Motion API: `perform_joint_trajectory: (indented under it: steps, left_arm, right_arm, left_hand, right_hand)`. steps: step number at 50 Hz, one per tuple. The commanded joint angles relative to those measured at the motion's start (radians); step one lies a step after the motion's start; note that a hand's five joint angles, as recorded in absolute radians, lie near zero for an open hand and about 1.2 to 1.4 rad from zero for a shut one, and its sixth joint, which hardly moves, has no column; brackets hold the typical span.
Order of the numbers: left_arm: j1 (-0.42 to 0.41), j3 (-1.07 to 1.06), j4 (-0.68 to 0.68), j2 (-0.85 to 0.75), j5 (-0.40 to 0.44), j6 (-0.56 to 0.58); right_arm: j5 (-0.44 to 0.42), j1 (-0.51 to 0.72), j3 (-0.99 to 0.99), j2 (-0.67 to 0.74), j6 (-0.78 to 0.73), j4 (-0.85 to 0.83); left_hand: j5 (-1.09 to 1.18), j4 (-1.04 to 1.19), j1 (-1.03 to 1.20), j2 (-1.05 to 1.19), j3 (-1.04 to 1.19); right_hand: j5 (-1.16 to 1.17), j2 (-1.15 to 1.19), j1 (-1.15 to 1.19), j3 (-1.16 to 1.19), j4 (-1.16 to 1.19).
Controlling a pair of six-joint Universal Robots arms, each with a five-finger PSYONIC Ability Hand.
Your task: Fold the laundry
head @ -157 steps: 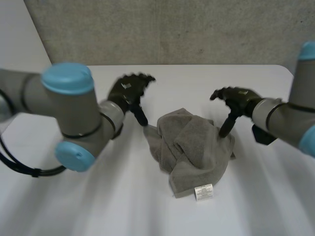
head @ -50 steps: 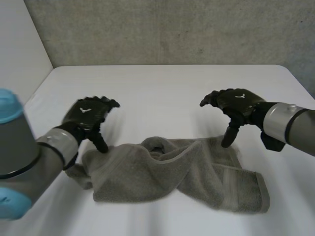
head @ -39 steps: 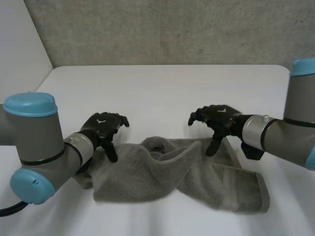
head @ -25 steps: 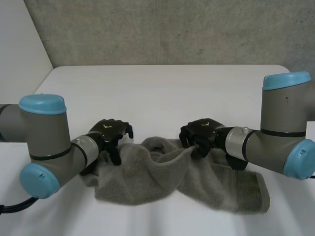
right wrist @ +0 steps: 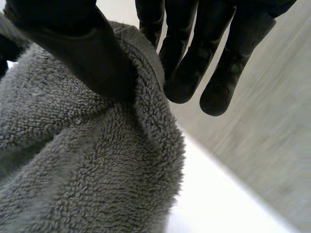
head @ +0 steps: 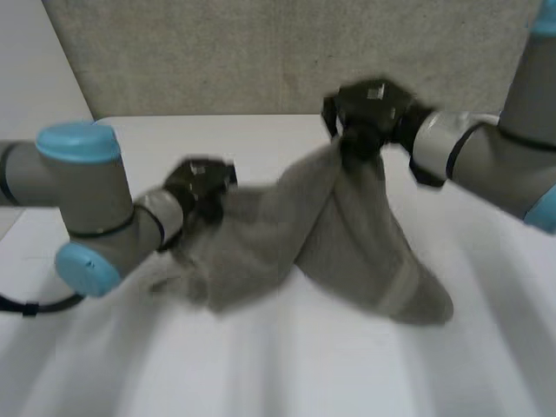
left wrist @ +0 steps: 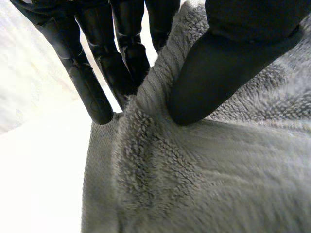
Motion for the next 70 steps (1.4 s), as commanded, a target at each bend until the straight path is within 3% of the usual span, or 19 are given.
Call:
perform_joint_trajectory:
  steps: [1, 5, 8, 14, 21, 24, 29, 30, 31, 33, 34, 36, 41, 49, 55, 58, 63, 70]
  left_arm:
    - [-0.002, 0.252, 0.106, 0.094, -0.26, -0.026]
    - [-0.004, 0.258, 0.288, 0.222, -0.41, -0.107]
    - [-0.004, 0.217, 0.34, 0.265, -0.413, -0.139]
    - [-0.002, -0.017, 0.394, 0.339, -0.37, -0.167]
    - [0.018, -0.396, 0.402, 0.342, -0.242, -0.164]
    - [0.05, -0.513, 0.402, 0.341, -0.219, -0.164]
    - [0.09, -0.616, 0.405, 0.33, -0.214, -0.164]
    - [0.09, -0.616, 0.405, 0.33, -0.214, -0.164]
    - [0.095, -0.625, 0.406, 0.328, -0.214, -0.164]
    - [0.104, -0.63, 0.406, 0.328, -0.215, -0.167]
    - [0.118, -0.632, 0.406, 0.328, -0.215, -0.167]
    - [0.138, -0.633, 0.406, 0.333, -0.214, -0.167]
    - [0.182, -0.636, 0.406, 0.344, -0.214, -0.167]
    - [0.19, -0.664, 0.405, 0.4, -0.212, -0.168]
    - [0.193, -0.698, 0.406, 0.443, -0.212, -0.168]
    - [0.193, -0.704, 0.406, 0.456, -0.212, -0.168]
    - [0.194, -0.713, 0.406, 0.462, -0.212, -0.168]
    - [0.233, -0.713, 0.406, 0.477, -0.212, -0.168]
  right_arm:
    - [0.182, 0.015, -0.134, -0.083, -0.002, -0.313]
    - [0.249, 0.017, -0.081, -0.133, -0.009, -0.46]
    - [0.263, 0.022, 0.007, -0.167, -0.014, -0.502]
    - [0.218, 0.06, 0.162, -0.201, -0.038, -0.449]
    - [0.105, 0.106, 0.447, -0.158, -0.25, -0.207]
    - [0.109, 0.137, 0.522, -0.088, -0.371, -0.101]
    - [0.102, 0.144, 0.608, -0.032, -0.44, -0.093]
    - [0.1, 0.141, 0.631, -0.029, -0.431, -0.12]
    - [0.1, 0.141, 0.632, -0.029, -0.431, -0.12]
    - [0.105, 0.137, 0.664, -0.032, -0.395, -0.177]
    - [0.105, 0.137, 0.664, -0.032, -0.394, -0.177]
    - [0.105, 0.134, 0.671, -0.058, -0.342, -0.206]
    - [0.103, 0.124, 0.671, -0.15, -0.218, -0.24]
    - [0.086, -0.024, 0.658, -0.228, -0.002, -0.326]
    - [0.088, -0.046, 0.575, -0.204, 0.001, -0.315]
    - [0.082, -0.043, 0.484, -0.143, -0.012, -0.266]
    - [0.072, -0.02, 0.212, 0.033, -0.135, -0.049]
    - [0.083, 0.023, -0.077, 0.24, -0.27, 0.117]
  left_hand:
    - [0.218, 0.186, 0.219, 0.188, 0.188]
    - [0.218, 0.186, 0.219, 0.188, 0.188]
    - [0.218, 0.186, 0.219, 0.188, 0.188]
    - [0.218, 0.186, 0.219, 0.188, 0.188]
    - [0.218, 0.186, 0.219, 0.188, 0.188]
    - [0.218, 0.186, 0.219, 0.188, 0.188]
    - [0.218, 0.186, 0.219, 0.188, 0.188]
    - [0.218, 0.186, 0.219, 0.188, 0.188]
    - [0.218, 0.186, 0.219, 0.188, 0.188]
    - [0.218, 0.186, 0.219, 0.188, 0.188]
    - [0.218, 0.186, 0.219, 0.188, 0.188]
    - [0.218, 0.186, 0.219, 0.188, 0.188]
    - [0.218, 0.186, 0.219, 0.188, 0.188]
    - [0.218, 0.186, 0.219, 0.188, 0.188]
    - [0.218, 0.186, 0.219, 0.188, 0.188]
    - [0.218, 0.186, 0.219, 0.188, 0.188]
    - [0.218, 0.186, 0.219, 0.188, 0.188]
    - [0.218, 0.186, 0.219, 0.188, 0.188]
  right_hand:
    - [0.072, 0.071, 0.083, 0.06, 0.063]
    - [0.072, 0.071, 0.083, 0.06, 0.063]
    - [0.072, 0.071, 0.083, 0.06, 0.063]
    - [0.072, 0.071, 0.083, 0.06, 0.063]
    - [0.072, 0.071, 0.083, 0.06, 0.063]
    - [0.072, 0.071, 0.083, 0.06, 0.063]
    - [0.056, 0.055, 0.067, 0.043, 0.047]
    - [-0.099, -0.099, -0.087, -0.111, -0.107]
    - [-0.1, -0.101, -0.089, -0.112, -0.109]
    - [-0.565, -0.565, -0.553, -0.577, -0.573]
    - [-0.567, -0.567, -0.556, -0.579, -0.576]
    - [-0.807, -0.807, -0.796, -0.819, -0.816]
    - [-1.051, -1.052, -1.04, -1.063, -1.06]
    - [-1.057, -1.058, -1.046, -1.07, -1.066]
    - [-1.04, -1.04, -1.028, -1.052, -1.048]
    - [-0.998, -0.999, -0.987, -1.011, -1.007]
    - [-0.84, -0.841, -0.829, -0.852, -0.849]
    - [-0.849, -0.849, -0.838, -0.861, -0.858]
